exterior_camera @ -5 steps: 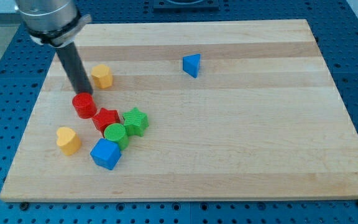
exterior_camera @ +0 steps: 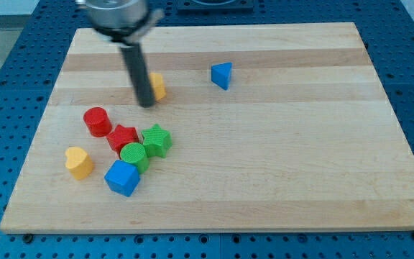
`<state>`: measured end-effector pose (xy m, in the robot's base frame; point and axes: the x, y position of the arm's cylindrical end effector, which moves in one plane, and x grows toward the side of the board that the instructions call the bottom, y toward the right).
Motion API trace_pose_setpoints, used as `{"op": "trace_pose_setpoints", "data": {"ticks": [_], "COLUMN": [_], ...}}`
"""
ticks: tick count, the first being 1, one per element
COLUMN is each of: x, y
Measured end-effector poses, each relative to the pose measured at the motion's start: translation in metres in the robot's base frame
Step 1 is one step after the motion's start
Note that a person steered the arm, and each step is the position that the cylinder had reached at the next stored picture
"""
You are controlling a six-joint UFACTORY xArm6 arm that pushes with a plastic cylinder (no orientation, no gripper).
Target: Move the yellow hexagon toward the blue triangle
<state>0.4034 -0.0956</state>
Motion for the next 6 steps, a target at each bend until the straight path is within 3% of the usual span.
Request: {"op": "trace_pose_setpoints", "data": {"ticks": [1,2,3,4,6], "x": [0.007,0.007,-0.043,-0.064,-0.013], "y": [0.014,-0.058,-0.142,-0.144,0.008]}}
